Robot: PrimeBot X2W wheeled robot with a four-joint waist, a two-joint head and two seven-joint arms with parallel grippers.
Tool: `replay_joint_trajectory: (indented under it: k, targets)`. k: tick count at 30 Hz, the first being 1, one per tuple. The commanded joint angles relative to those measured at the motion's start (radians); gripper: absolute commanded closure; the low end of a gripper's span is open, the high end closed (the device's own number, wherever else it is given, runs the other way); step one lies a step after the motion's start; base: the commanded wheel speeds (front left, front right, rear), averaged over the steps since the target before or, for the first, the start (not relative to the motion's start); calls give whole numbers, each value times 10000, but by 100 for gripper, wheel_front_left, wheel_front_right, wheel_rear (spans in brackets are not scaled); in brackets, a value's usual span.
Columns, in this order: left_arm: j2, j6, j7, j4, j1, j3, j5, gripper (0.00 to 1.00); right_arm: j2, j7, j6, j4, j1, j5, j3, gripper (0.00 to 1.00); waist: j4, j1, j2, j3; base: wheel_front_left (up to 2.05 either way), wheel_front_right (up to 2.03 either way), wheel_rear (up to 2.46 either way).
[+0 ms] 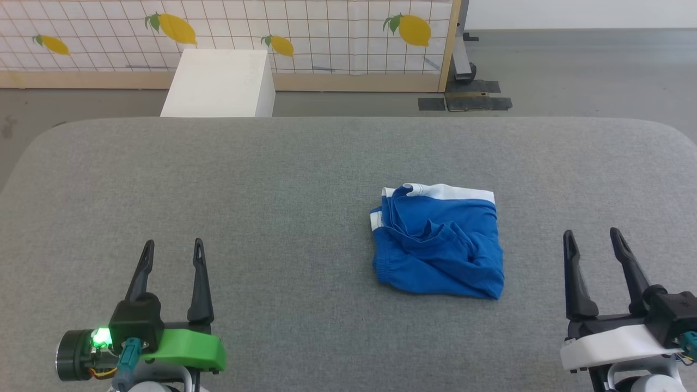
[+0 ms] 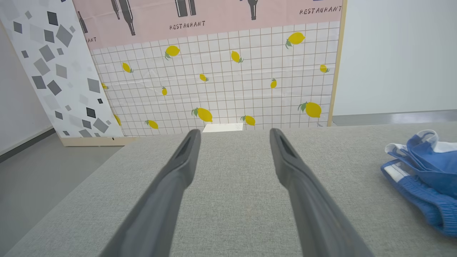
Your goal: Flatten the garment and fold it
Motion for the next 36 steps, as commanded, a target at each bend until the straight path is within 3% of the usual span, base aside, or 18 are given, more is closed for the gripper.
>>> replay_joint_trajectory:
  k: [1,14,21,27,36]
  targets:
    - [-8,-9,-21,32,177,-15,64,0,19,34,-15,16,113,-14,39,0,3,0,0,-9,0,0,0]
    - [-52,24,-21,47,159,-50,10,0,-8,393,-15,-120,-328,-36,-78,0,54,0,0,43,0,0,0]
    - [-64,19,-21,-1,25,-15,-19,0,-1135,1187,-15,-808,-2314,394,-61,0,58,0,0,321,0,0,0]
    - [-93,-4,-21,-20,-180,-36,-37,0,-2764,4280,-15,17,-3891,1460,1276,0,137,0,0,627,0,0,0]
    - [-205,-79,-21,-13,-673,-246,-73,0,-5552,8954,-15,1245,-5844,5005,5319,0,574,0,0,1353,0,0,0]
